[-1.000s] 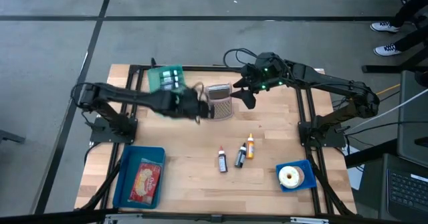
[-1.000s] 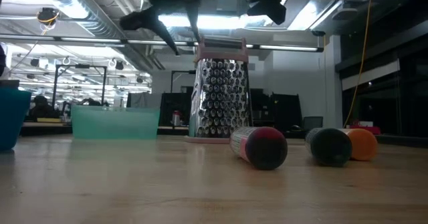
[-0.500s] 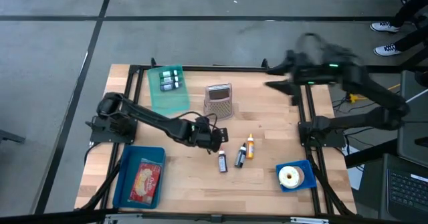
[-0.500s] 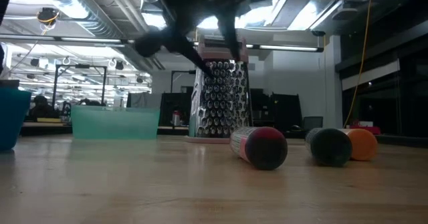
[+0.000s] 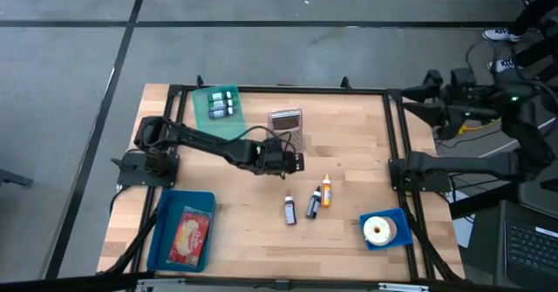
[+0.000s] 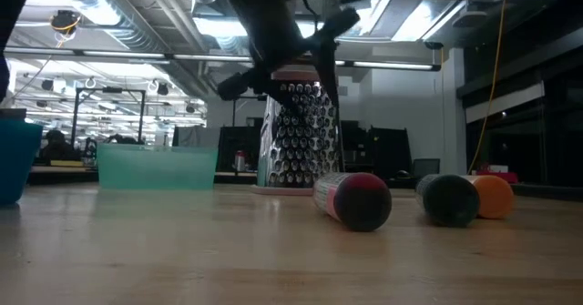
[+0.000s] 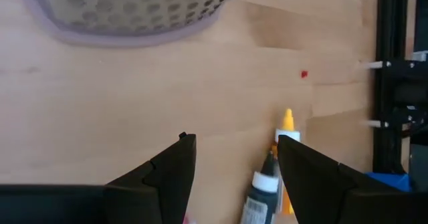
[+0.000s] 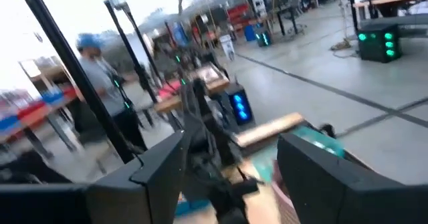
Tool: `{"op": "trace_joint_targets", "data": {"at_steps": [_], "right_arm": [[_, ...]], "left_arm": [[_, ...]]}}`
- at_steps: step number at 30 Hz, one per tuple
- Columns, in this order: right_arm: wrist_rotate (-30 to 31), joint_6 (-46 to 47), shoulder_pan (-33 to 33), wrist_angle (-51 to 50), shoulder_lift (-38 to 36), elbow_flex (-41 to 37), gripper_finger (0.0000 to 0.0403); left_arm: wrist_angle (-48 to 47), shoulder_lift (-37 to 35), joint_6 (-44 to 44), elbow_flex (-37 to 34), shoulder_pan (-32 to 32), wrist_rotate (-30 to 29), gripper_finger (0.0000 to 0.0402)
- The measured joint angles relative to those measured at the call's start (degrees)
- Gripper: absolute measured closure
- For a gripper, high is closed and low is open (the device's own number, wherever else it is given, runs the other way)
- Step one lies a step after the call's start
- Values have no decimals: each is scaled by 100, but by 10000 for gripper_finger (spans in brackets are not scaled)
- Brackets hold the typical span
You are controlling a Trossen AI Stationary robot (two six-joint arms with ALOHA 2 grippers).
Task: Pick & Place Food Item
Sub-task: Put the pink food coloring into the green bin
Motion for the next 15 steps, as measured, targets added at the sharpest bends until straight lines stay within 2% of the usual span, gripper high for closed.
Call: {"op": "trace_joint_targets", "data": {"at_steps": [2,9,15], "right_arm": [[39,-257,0,-211,-81,-15,171],[497,-499,0,225,-129,-11,171],[321,-251,3,-114,-129,-11,171]], "left_arm": [[-30,48,192,-4,87,126,199],[379,439,808,2,282,842,199],[749,744,939,-3,288,1163,199]]}}
